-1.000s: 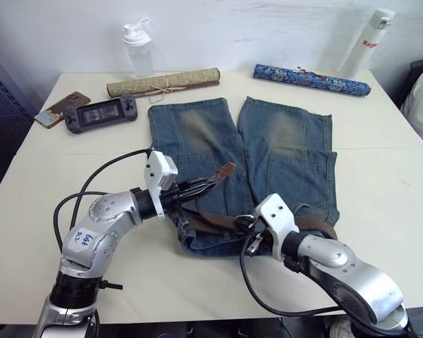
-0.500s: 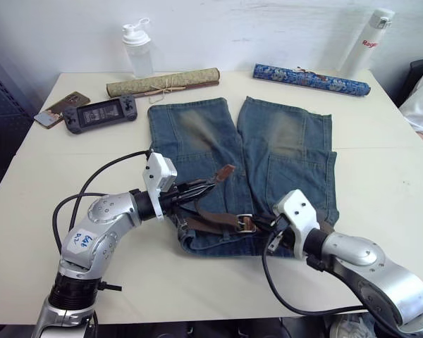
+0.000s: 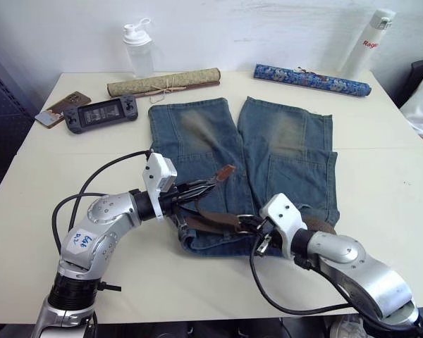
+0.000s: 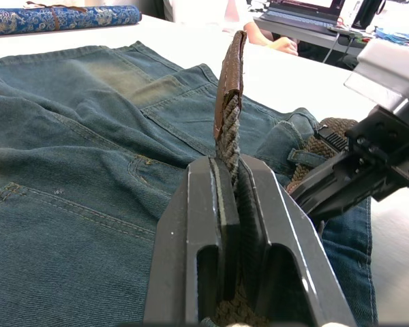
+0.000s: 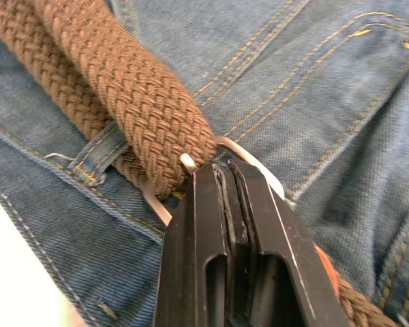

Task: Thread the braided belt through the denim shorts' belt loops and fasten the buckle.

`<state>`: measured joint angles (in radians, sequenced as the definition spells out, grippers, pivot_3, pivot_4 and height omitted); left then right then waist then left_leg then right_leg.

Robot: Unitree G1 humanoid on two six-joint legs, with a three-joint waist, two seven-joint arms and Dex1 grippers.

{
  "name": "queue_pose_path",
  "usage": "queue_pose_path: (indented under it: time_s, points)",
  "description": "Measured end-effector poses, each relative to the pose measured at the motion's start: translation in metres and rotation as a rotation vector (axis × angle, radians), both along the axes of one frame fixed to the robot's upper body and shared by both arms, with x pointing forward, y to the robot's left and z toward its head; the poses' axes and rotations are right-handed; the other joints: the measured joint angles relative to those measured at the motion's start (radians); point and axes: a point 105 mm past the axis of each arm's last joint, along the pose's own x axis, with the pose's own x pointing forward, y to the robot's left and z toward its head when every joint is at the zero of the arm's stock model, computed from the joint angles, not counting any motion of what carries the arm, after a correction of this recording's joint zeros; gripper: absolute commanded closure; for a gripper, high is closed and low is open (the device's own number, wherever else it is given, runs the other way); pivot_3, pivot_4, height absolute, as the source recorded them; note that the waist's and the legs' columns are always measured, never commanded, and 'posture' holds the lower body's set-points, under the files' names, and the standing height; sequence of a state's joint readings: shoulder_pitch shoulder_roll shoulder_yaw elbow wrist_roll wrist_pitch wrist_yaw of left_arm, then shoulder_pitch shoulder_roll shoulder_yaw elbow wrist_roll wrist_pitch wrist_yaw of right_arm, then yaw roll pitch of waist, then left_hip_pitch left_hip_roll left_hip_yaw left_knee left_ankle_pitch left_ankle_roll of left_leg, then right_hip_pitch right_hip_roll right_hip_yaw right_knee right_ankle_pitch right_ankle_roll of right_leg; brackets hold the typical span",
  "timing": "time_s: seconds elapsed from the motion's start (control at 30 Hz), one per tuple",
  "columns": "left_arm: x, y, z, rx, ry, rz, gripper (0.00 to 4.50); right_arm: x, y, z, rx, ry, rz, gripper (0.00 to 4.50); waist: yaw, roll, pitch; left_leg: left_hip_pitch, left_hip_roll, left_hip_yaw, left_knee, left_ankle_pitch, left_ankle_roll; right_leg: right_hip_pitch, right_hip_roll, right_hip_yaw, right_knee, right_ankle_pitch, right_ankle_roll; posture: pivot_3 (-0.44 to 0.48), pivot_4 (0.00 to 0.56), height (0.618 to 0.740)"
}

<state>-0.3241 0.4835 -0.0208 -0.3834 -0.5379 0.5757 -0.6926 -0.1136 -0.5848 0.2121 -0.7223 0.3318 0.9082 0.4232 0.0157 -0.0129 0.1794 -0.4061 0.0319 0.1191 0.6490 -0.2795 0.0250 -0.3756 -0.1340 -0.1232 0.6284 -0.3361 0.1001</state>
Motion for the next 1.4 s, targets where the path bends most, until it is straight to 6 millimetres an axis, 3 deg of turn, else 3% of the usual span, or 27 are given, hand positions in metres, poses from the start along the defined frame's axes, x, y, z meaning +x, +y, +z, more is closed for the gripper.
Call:
queue_pose_path:
  time_s: [0.37,0.5,0.63,0.83,1.03,1.1,1.2,1.4]
  points:
    - [-0.002,-0.006,0.006,0.024,-0.021,-0.055,4.50,0.001,0.008,-0.007,-0.220,-0.116,0.081,4.43,-0.013,-0.001,-0.001,0.001,0.000,0.000,0.000,0.000,0.000,0.001,0.000,-0.001,0.000,0.000,0.000,0.000,0.150,0.717]
    - [-0.003,-0.002,0.017,0.131,-0.017,-0.192,4.50,0.000,0.009,-0.008,-0.331,-0.175,0.128,4.43,-0.013,-0.002,-0.002,0.001,0.000,0.000,0.000,0.000,-0.001,0.001,0.001,-0.003,0.000,0.000,0.000,0.000,0.150,0.717]
    - [0.009,-0.005,0.026,0.159,0.015,-0.309,4.50,0.000,0.010,-0.009,-0.396,-0.217,0.158,4.43,-0.010,-0.004,-0.004,0.001,0.000,0.000,0.001,0.000,-0.001,0.002,0.001,-0.006,0.000,0.000,0.000,0.000,0.150,0.717]
    - [0.038,-0.051,0.047,0.114,-0.020,-0.501,4.50,0.002,0.014,-0.013,-0.525,-0.311,0.222,4.43,-0.003,-0.012,-0.012,0.002,0.000,0.001,0.002,0.000,-0.001,0.002,0.003,-0.009,0.000,0.000,0.000,0.000,0.150,0.717]
    - [0.080,-0.137,0.036,0.139,-0.034,-0.436,4.50,0.006,0.013,-0.015,-0.607,-0.378,0.264,4.43,0.009,-0.019,-0.016,0.002,-0.001,0.001,0.004,0.000,0.002,0.003,0.002,-0.010,0.000,0.000,0.001,0.000,0.150,0.717]
    - [0.081,-0.167,0.023,0.169,-0.028,-0.412,4.50,0.006,0.013,-0.016,-0.625,-0.403,0.283,4.43,0.010,-0.020,-0.016,0.001,-0.001,0.001,0.005,-0.001,0.003,0.003,0.001,-0.010,-0.001,0.000,0.001,0.000,0.150,0.717]
    - [0.071,-0.196,0.014,0.184,-0.019,-0.439,4.50,0.005,0.013,-0.016,-0.637,-0.421,0.290,4.43,0.009,-0.019,-0.016,0.001,-0.001,0.001,0.004,-0.001,0.003,0.002,0.000,-0.010,0.000,0.000,0.001,0.000,0.150,0.717]
    - [0.058,-0.220,0.025,0.208,-0.086,-0.488,4.50,0.005,0.008,-0.018,-0.659,-0.432,0.292,4.43,0.014,-0.018,-0.017,0.001,-0.001,0.000,0.006,-0.004,0.006,0.004,-0.002,-0.012,-0.001,0.001,0.002,0.000,0.150,0.717]
